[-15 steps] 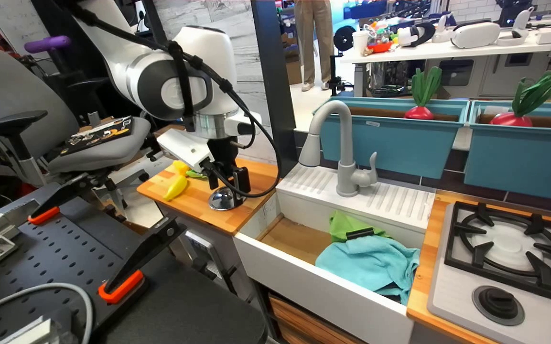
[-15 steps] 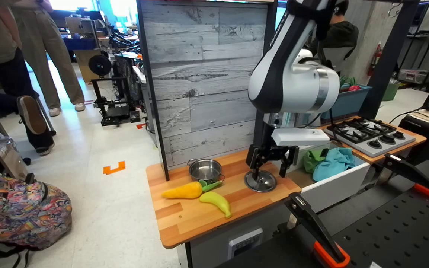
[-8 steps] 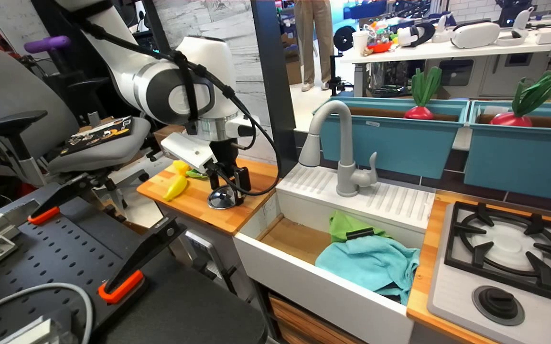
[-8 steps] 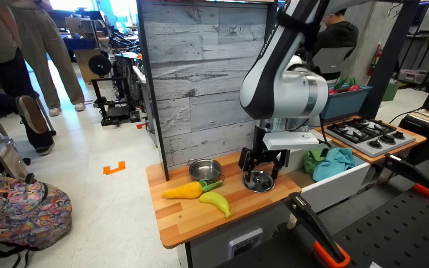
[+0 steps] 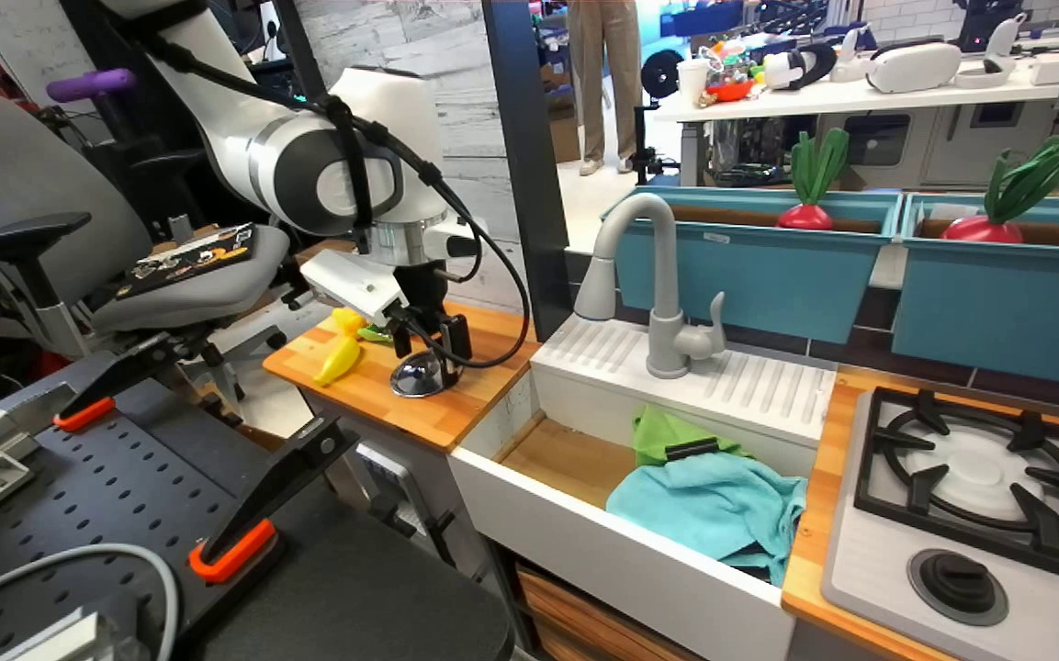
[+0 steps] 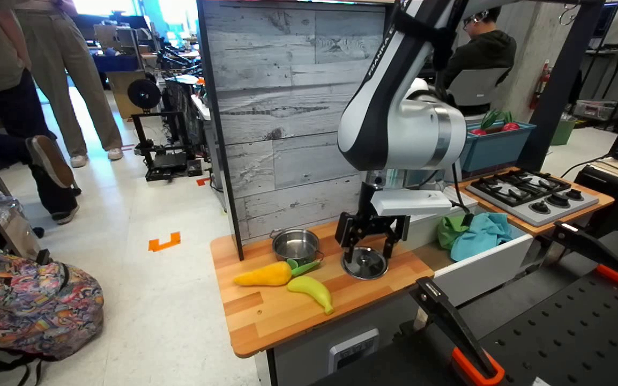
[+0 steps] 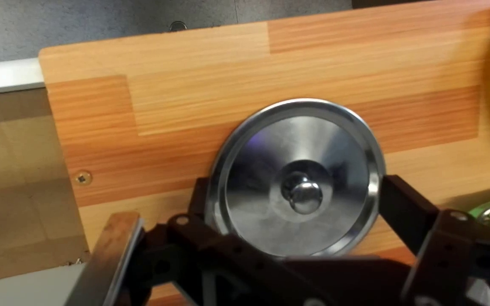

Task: Cover the pot with the lid on the counter

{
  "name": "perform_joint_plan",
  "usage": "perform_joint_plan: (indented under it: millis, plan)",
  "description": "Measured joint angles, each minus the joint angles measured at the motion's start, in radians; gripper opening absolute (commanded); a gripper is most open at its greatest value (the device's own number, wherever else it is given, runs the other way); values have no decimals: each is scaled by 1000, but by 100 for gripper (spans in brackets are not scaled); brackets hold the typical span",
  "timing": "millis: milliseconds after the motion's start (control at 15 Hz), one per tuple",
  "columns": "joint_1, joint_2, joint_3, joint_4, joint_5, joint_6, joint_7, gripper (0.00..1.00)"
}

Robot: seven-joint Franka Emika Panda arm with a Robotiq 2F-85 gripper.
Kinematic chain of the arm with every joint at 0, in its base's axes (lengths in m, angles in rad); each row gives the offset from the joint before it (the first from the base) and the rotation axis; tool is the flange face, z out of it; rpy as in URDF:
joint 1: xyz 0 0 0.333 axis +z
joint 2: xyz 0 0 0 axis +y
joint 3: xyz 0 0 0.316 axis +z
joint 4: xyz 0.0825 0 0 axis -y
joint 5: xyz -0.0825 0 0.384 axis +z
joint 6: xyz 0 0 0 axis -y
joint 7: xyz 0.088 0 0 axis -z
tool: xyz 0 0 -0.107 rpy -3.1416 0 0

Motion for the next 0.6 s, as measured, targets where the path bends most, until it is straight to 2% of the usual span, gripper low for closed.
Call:
perform_joint_plan:
  millis: [600]
  plan:
    - [0,-47,8,-31,-2,2,1,100]
